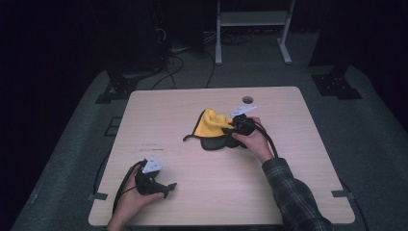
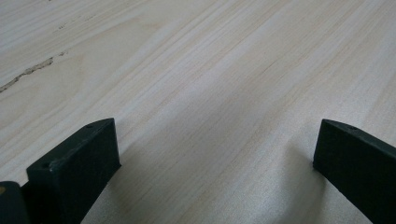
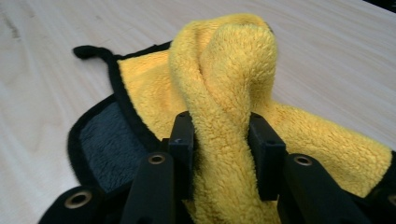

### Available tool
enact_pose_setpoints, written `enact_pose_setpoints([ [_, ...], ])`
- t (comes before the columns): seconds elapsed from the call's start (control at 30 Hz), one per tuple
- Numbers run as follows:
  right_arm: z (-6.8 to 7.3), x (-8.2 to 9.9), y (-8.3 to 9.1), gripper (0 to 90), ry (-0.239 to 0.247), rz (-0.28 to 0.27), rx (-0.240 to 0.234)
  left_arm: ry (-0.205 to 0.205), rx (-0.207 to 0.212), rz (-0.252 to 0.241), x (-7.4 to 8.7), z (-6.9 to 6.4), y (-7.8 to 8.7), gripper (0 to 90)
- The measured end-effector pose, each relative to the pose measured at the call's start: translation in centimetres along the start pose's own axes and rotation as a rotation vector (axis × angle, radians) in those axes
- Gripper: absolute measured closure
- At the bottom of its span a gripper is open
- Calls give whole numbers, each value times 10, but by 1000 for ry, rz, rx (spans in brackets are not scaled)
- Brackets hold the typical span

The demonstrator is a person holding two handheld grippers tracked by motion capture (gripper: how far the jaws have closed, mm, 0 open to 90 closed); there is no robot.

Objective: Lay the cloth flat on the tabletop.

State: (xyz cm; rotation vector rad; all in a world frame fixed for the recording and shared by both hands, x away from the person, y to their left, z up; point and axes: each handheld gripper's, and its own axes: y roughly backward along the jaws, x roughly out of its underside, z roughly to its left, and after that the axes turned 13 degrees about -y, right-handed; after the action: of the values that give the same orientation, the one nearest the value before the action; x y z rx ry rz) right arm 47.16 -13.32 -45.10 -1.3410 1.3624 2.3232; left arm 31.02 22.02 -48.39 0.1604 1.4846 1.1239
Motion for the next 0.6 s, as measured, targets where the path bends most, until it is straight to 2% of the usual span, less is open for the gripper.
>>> enact_pose_setpoints([
  [0.1,5,2,8,677,-4,5,-24,1,0,0,0,0,0,0],
  [0.3,19,16,27,681,26,7,-75,0,0,0,0,0,0,0],
  [0.5,36,29,44,681,36,5,-156,0,1,-1,0,0,0,0],
  [0.6,43,33,49,681,55,11,-180,-9,3,-4,0,0,1,0],
])
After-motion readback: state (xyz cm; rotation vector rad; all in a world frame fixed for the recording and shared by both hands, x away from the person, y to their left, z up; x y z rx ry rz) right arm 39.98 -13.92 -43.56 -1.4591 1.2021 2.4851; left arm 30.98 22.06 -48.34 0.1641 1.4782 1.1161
